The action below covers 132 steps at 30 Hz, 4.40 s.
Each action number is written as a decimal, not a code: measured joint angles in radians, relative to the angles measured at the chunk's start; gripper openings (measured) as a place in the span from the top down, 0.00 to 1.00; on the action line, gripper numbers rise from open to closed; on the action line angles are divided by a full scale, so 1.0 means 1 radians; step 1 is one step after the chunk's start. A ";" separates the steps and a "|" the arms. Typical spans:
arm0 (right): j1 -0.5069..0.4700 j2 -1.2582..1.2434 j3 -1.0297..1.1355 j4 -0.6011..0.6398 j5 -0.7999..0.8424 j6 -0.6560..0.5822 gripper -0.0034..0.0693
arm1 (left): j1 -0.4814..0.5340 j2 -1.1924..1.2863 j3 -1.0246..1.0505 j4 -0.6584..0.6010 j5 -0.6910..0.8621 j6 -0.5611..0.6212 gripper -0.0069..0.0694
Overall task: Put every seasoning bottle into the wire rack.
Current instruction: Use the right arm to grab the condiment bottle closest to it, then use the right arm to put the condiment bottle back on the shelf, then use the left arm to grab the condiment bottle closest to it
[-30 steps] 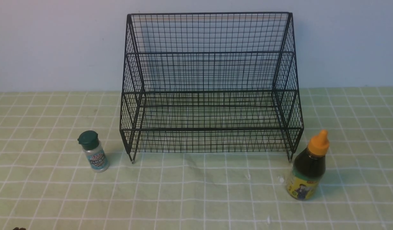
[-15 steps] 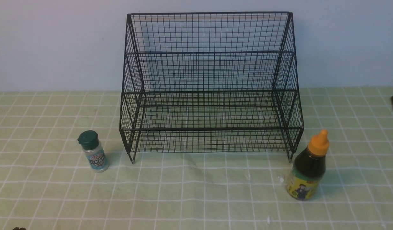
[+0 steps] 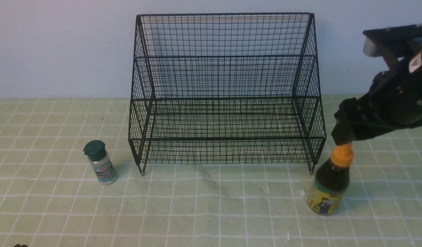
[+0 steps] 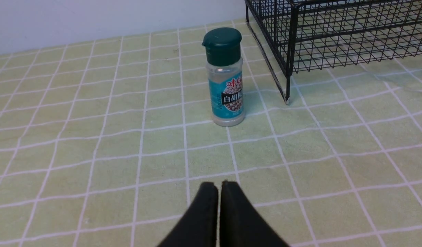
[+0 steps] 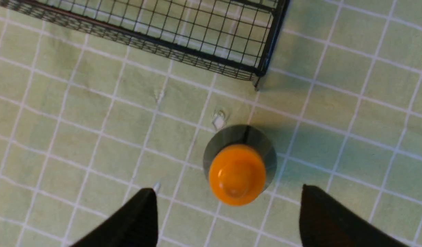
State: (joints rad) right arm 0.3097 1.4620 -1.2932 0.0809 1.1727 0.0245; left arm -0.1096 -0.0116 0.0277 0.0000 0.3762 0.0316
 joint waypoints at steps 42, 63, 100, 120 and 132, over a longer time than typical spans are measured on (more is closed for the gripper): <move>0.002 0.233 -0.417 0.120 0.061 -0.145 0.53 | 0.000 0.000 0.000 0.000 0.000 0.000 0.92; 0.012 0.325 -0.425 0.088 -0.126 -0.166 0.53 | 0.000 0.000 0.000 0.000 0.000 0.000 0.92; 0.012 -0.193 -0.423 0.072 0.084 -0.131 0.69 | 0.000 0.000 0.000 0.000 0.000 0.000 0.92; 0.012 -1.484 0.706 0.013 -0.600 0.054 0.97 | 0.000 0.000 0.000 0.000 0.000 0.000 0.92; 0.012 -1.433 0.781 0.111 -0.610 0.007 0.97 | 0.000 0.000 0.000 0.000 0.000 0.000 0.92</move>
State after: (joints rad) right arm 0.3216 0.0291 -0.5121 0.1919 0.5631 0.0310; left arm -0.1096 -0.0118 0.0277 0.0000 0.3765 0.0316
